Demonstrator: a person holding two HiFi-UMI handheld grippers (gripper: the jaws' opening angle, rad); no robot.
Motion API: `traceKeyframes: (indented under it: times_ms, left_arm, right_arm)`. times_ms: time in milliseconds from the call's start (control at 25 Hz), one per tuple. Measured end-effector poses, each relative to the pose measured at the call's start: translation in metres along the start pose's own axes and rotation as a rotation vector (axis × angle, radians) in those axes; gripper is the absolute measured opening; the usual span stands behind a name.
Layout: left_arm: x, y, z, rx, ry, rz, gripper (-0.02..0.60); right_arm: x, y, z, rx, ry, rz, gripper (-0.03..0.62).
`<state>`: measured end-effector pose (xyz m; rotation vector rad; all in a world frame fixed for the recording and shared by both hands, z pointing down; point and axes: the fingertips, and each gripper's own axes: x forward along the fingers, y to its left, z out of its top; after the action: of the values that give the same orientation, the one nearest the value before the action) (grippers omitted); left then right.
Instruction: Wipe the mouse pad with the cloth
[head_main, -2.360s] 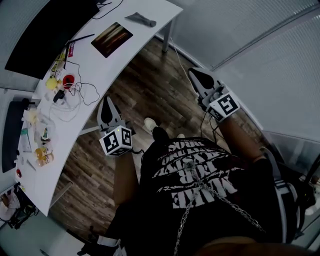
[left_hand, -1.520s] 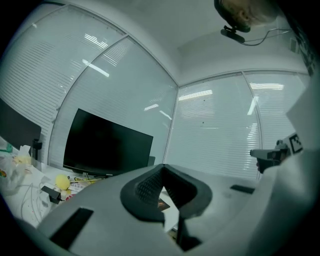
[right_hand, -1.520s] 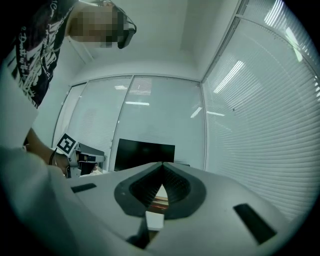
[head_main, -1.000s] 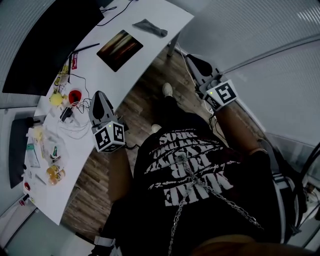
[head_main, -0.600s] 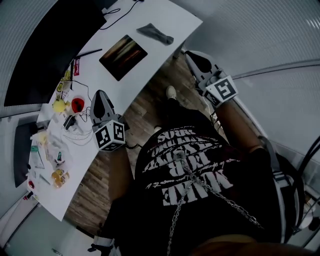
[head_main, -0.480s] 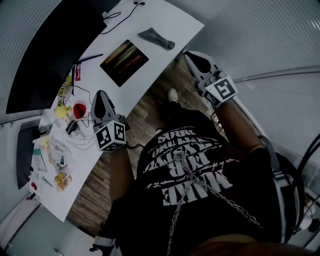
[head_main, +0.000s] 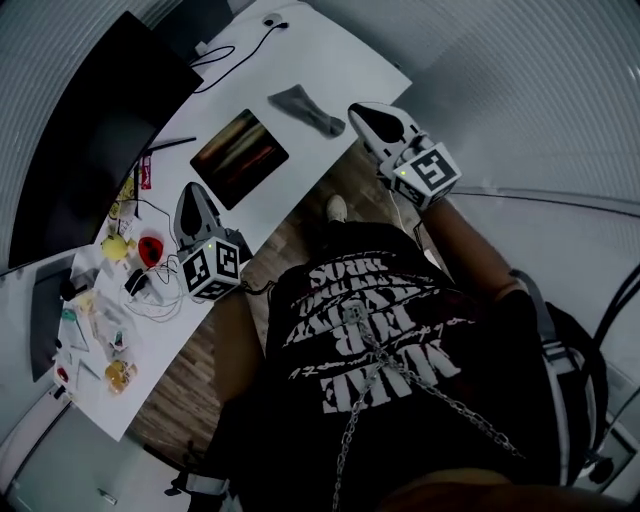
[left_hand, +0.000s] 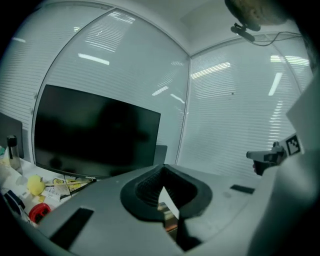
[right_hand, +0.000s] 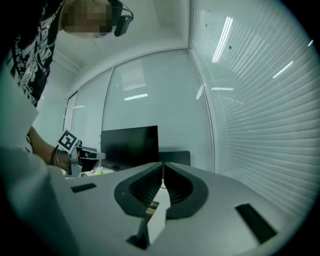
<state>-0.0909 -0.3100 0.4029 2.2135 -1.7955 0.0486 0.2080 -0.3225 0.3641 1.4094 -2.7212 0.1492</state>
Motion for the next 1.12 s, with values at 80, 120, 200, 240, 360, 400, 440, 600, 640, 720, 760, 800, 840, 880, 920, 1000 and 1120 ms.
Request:
traceKeyframes:
  times_ms: [80, 120, 200, 240, 360, 400, 440, 600, 640, 720, 760, 800, 840, 880, 920, 1000, 1120]
  left_arm:
    - [0.019, -0.002, -0.007, -0.002, 0.013, 0.018, 0.006]
    - [0.027, -0.002, -0.012, 0.003, 0.026, 0.031, 0.006]
    - [0.042, 0.002, -0.026, 0.010, 0.059, 0.057, 0.006]
    - [0.049, 0.005, -0.034, 0.013, 0.078, 0.066, 0.006]
    - [0.066, 0.020, -0.065, 0.008, 0.143, 0.086, 0.006]
    - [0.070, 0.027, -0.077, 0.000, 0.166, 0.096, 0.006]
    - [0.075, 0.035, -0.088, -0.008, 0.187, 0.106, 0.006]
    - [0.092, 0.059, -0.126, -0.029, 0.245, 0.122, 0.006]
    - [0.096, 0.064, -0.134, -0.033, 0.261, 0.123, 0.006]
    - [0.101, 0.075, -0.146, -0.049, 0.288, 0.125, 0.006]
    - [0.103, 0.081, -0.150, -0.057, 0.296, 0.128, 0.006]
    - [0.104, 0.086, -0.153, -0.064, 0.301, 0.132, 0.006]
    - [0.104, 0.091, -0.155, -0.069, 0.304, 0.134, 0.006]
    - [0.104, 0.095, -0.157, -0.072, 0.305, 0.133, 0.006]
    - [0.104, 0.098, -0.156, -0.073, 0.306, 0.129, 0.006]
    - [0.102, 0.103, -0.153, -0.077, 0.307, 0.124, 0.006]
    - [0.093, 0.108, -0.148, -0.097, 0.307, 0.126, 0.006]
  right_arm:
    - [0.019, -0.018, -0.017, 0.004, 0.041, 0.048, -0.008]
    - [0.029, -0.027, -0.030, 0.010, 0.072, 0.067, -0.006]
    - [0.051, -0.042, -0.059, 0.029, 0.142, 0.102, -0.006]
    - [0.062, -0.047, -0.074, 0.039, 0.179, 0.117, -0.002]
    - [0.094, -0.058, -0.128, 0.073, 0.317, 0.154, 0.094]
    - [0.102, -0.060, -0.149, 0.082, 0.369, 0.160, 0.107]
    - [0.110, -0.061, -0.171, 0.088, 0.423, 0.162, 0.119]
    - [0.132, -0.065, -0.255, 0.088, 0.627, 0.165, 0.146]
    - [0.136, -0.065, -0.273, 0.098, 0.672, 0.168, 0.162]
    - [0.142, -0.061, -0.297, 0.120, 0.747, 0.179, 0.187]
    - [0.144, -0.058, -0.306, 0.123, 0.781, 0.183, 0.189]
    - [0.145, -0.055, -0.315, 0.114, 0.819, 0.183, 0.189]
    - [0.146, -0.054, -0.324, 0.091, 0.856, 0.174, 0.189]
    - [0.146, -0.054, -0.331, 0.057, 0.890, 0.158, 0.187]
    - [0.146, -0.055, -0.334, 0.023, 0.914, 0.134, 0.166]
    - [0.145, -0.060, -0.334, -0.013, 0.937, 0.094, 0.033]
    - [0.149, -0.054, -0.322, -0.005, 0.931, 0.107, 0.021]
